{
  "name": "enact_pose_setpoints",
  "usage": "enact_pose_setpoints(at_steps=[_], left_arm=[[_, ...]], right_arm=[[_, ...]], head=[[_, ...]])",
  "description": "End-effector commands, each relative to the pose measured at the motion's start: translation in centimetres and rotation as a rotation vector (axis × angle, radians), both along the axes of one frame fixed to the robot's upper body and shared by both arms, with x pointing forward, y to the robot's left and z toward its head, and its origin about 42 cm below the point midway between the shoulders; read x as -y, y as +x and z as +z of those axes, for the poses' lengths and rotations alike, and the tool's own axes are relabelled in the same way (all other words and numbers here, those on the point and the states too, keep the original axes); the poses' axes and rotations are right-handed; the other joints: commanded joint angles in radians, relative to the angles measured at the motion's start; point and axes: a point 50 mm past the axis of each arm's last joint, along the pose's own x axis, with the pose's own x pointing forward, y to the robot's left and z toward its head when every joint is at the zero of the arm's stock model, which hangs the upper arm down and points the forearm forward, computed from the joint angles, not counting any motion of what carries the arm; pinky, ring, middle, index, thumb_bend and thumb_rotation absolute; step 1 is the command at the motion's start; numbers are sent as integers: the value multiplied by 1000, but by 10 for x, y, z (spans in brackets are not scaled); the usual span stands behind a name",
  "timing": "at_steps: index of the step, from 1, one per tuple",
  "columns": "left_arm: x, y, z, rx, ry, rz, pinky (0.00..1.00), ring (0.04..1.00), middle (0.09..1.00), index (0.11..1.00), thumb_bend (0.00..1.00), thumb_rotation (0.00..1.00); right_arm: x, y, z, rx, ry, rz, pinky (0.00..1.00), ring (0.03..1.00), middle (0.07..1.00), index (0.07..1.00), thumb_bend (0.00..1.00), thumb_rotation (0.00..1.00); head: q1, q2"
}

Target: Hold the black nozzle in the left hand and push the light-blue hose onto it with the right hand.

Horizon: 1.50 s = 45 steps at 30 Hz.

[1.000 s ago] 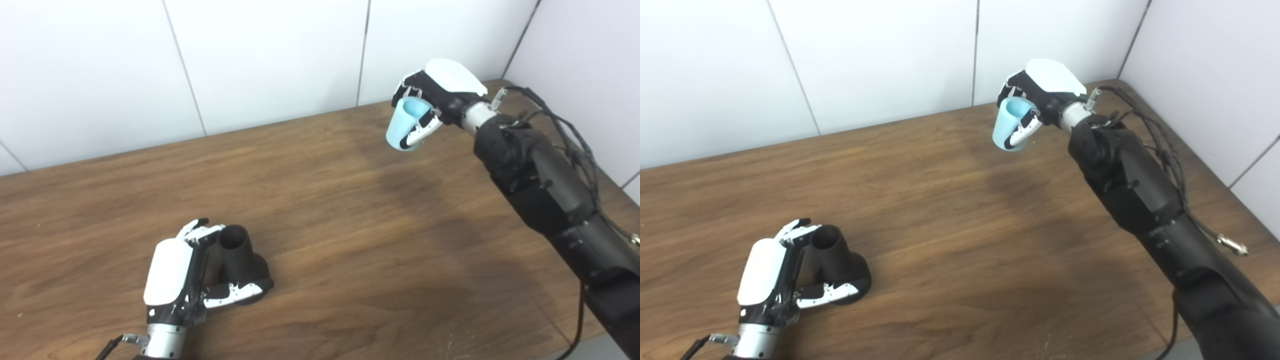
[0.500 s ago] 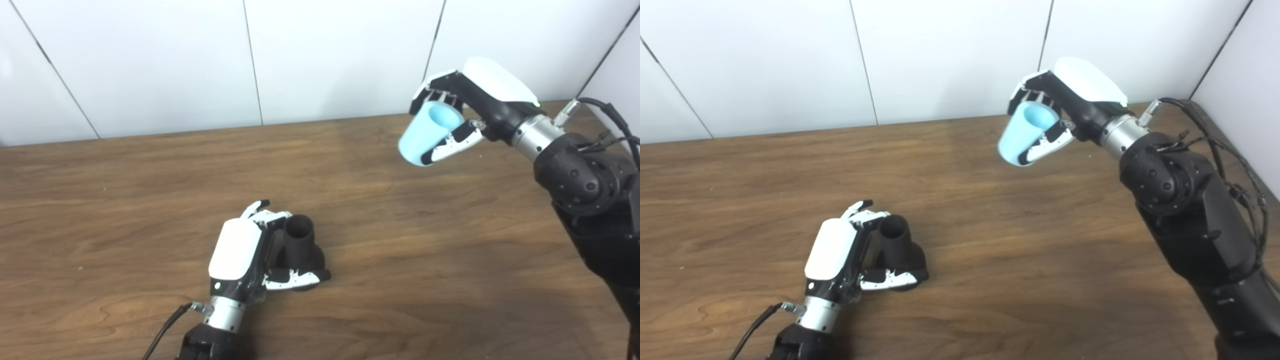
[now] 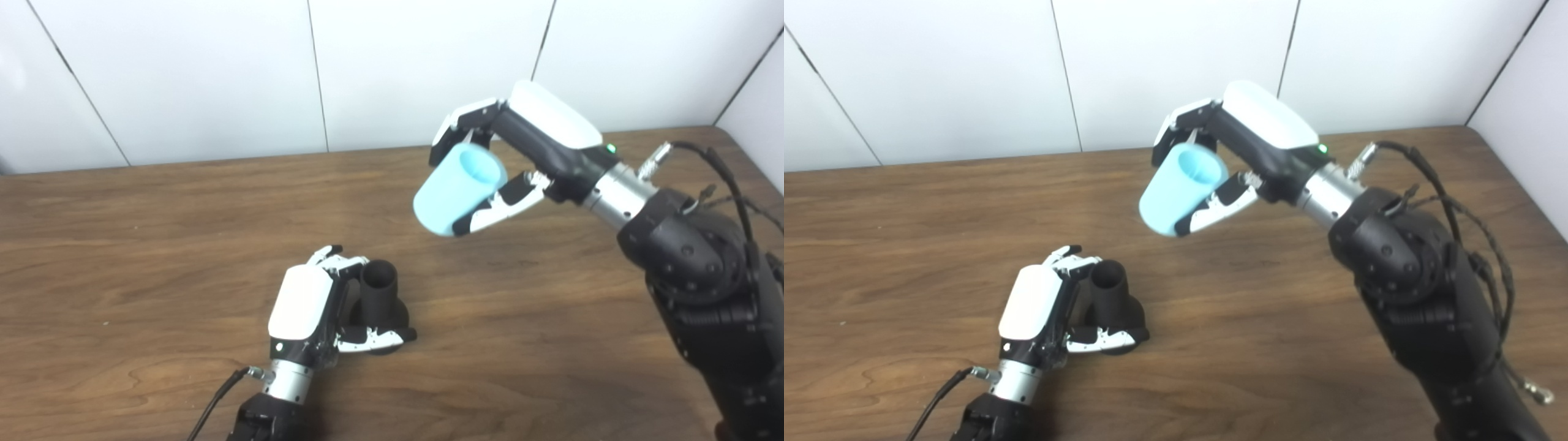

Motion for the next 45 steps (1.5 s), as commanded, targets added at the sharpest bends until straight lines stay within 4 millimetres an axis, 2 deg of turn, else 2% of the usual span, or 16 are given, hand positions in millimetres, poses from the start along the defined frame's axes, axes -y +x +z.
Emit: enact_pose_setpoints(at_steps=[1,7,11,23,29,45], left_arm=[[7,-17,-29,-118,11,2,843,627,450,514,522,0],[8,-18,-30,-117,12,3,844,624,449,515,521,0],[9,-18,-30,-117,9,6,846,621,441,518,521,0],[15,-18,-28,-118,-6,8,846,620,442,517,521,0],[17,-17,-28,-118,-10,5,846,623,439,521,520,0],[22,-16,-29,-113,-13,1,838,614,438,517,521,0]], right_arm=[[-6,-8,11,55,16,18,377,407,514,506,501,0],[-16,-13,2,46,47,49,358,402,512,518,499,0],[-20,-10,-9,5,57,46,399,411,513,504,501,0],[-24,-9,-25,-34,73,42,343,401,500,500,500,0],[-25,-9,-34,-49,100,53,371,401,494,517,500,0],[-33,-9,-49,-34,146,52,330,397,504,513,497,0]], head=[[3,4],[14,8],[15,10],[23,11],[23,5],[36,4]])
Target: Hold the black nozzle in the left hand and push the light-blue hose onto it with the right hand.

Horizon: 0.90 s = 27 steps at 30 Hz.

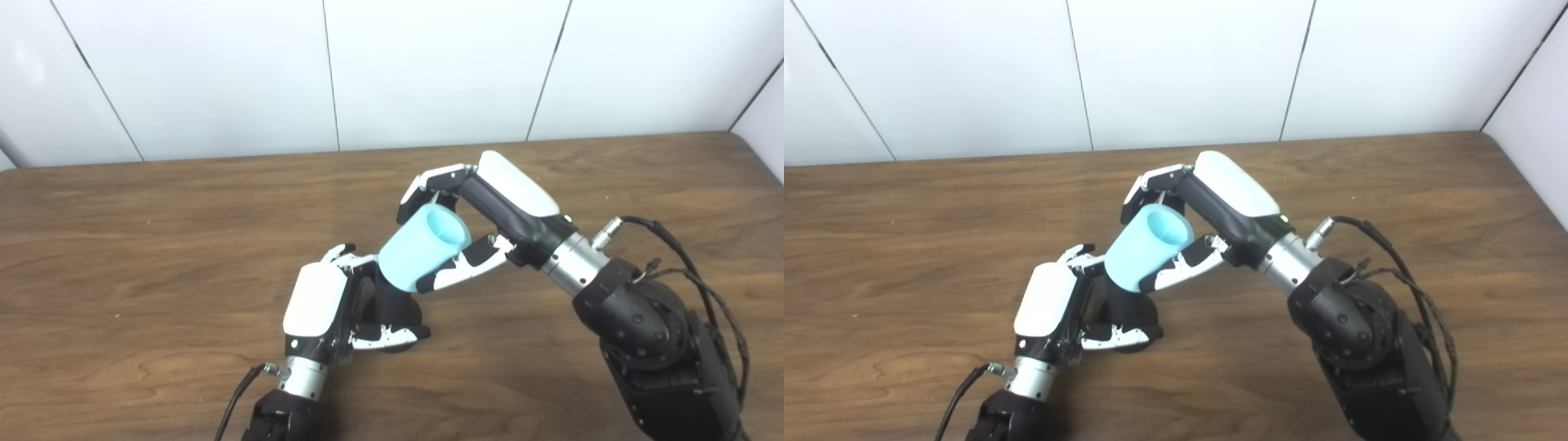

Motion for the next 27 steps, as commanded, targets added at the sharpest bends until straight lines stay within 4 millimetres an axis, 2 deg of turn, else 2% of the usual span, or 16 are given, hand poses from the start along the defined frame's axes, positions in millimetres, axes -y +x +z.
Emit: enact_pose_setpoints(at_steps=[1,13,27], left_arm=[[11,-15,-29,-117,8,-7,839,614,438,517,521,0],[13,-16,-28,-111,8,-15,844,616,440,517,521,0],[15,-18,-29,-113,11,-18,848,613,442,515,521,0]], right_arm=[[-2,2,10,70,14,4,329,397,504,514,497,0],[-8,-2,0,72,22,0,289,396,521,529,491,0],[-18,-2,-4,47,16,12,323,394,507,522,496,0]], head=[[-1,1],[2,3],[6,8]])
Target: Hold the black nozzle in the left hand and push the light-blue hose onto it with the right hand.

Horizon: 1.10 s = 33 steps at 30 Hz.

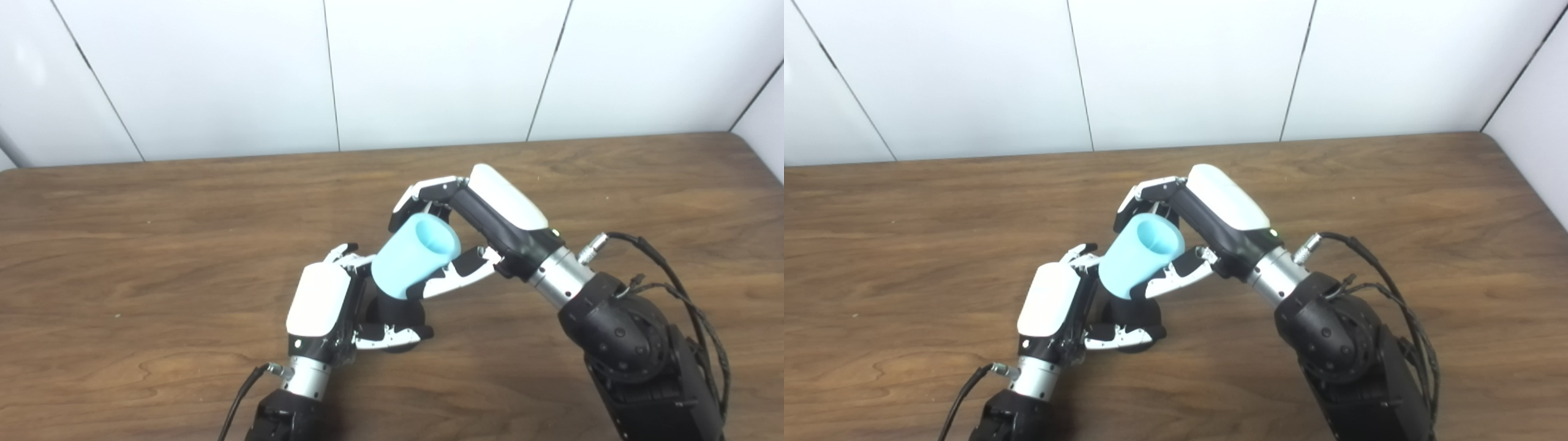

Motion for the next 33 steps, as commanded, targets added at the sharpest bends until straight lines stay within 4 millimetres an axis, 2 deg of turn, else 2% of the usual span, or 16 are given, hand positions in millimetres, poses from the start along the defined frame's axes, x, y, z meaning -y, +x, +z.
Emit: enact_pose_setpoints(at_steps=[1,23,28,31,32,33], left_arm=[[12,-17,-29,-117,11,-17,849,613,442,515,521,0],[18,-26,-31,-129,23,-32,854,617,451,516,521,0],[18,-27,-32,-128,28,-32,852,613,447,517,521,0],[18,-28,-32,-132,24,-34,857,614,447,517,521,0],[18,-27,-32,-131,23,-34,858,615,446,517,521,0],[18,-27,-32,-131,24,-33,858,615,445,518,521,0]], right_arm=[[-8,1,9,56,3,31,320,394,508,522,495,0],[-15,16,19,57,-33,95,313,402,519,510,496,0],[-13,16,20,27,-67,112,288,413,523,556,490,0],[-13,15,21,22,-126,116,358,398,508,550,509,0],[-13,14,21,21,-138,119,385,449,492,531,519,2],[-13,13,22,24,-150,124,424,497,543,513,521,70]], head=[[0,2],[-1,18],[-1,18],[-1,18],[-1,18],[-1,18]])
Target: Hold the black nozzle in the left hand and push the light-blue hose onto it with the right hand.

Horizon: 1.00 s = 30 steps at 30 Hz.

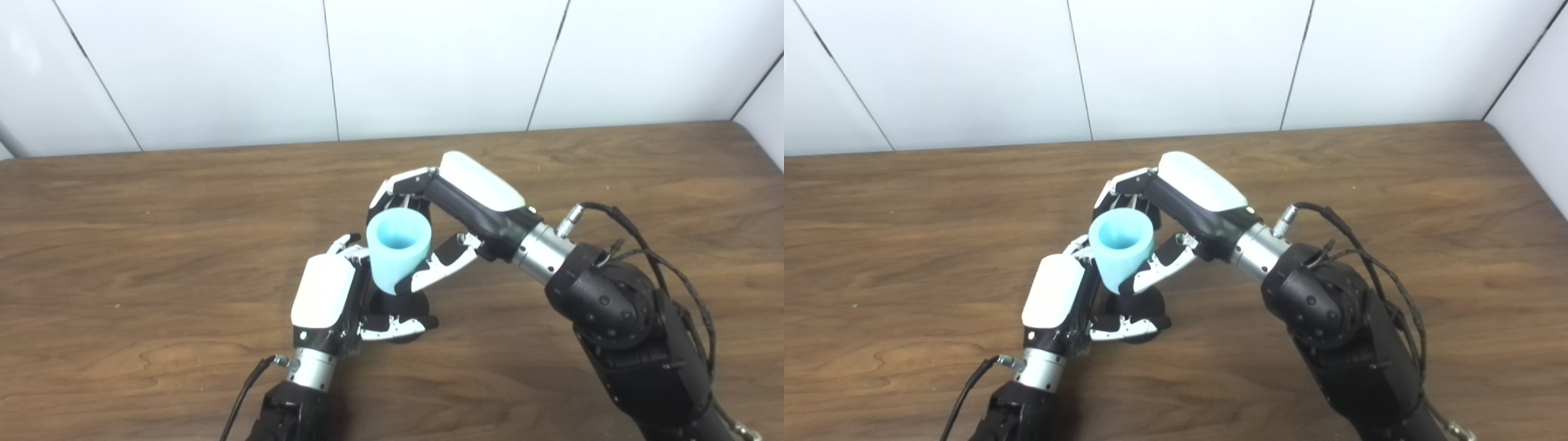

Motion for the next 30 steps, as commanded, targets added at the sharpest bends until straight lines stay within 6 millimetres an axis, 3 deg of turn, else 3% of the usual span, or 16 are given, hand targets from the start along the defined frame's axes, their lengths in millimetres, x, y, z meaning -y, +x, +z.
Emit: enact_pose_setpoints(at_steps=[1,2,4,5,9,12,16,27,30], left_arm=[[11,-23,-31,-129,21,-30,858,615,445,518,521,0],[11,-23,-31,-129,20,-30,859,614,445,518,521,0],[11,-23,-31,-130,24,-30,861,615,444,518,521,0],[11,-23,-31,-131,27,-31,862,616,445,517,521,0],[10,-23,-31,-132,35,-33,859,617,452,513,522,0],[10,-23,-31,-137,35,-34,860,617,450,514,522,0],[10,-23,-33,-141,37,-36,866,620,446,517,521,0],[8,-23,-33,-146,41,-34,870,625,448,517,521,0],[8,-22,-33,-147,40,-32,871,628,449,515,521,0]], right_arm=[[-1,-2,10,41,-34,28,472,546,586,504,522,105],[-1,-3,10,39,-40,30,525,601,639,592,682,134],[0,-4,10,29,-50,29,582,670,733,739,823,184],[0,-5,11,26,-54,29,596,702,785,812,861,216],[0,-7,11,32,-62,23,670,803,891,931,909,271],[2,-7,10,33,-62,14,677,826,906,929,906,300],[4,-5,8,31,-62,4,614,764,901,912,903,291],[6,-7,7,58,-62,-26,744,877,915,914,873,348],[9,-12,9,144,-126,-32,820,925,932,928,806,470]], head=[[2,3],[2,3],[2,3],[1,5],[1,5],[0,7],[0,7],[2,12],[2,12]])
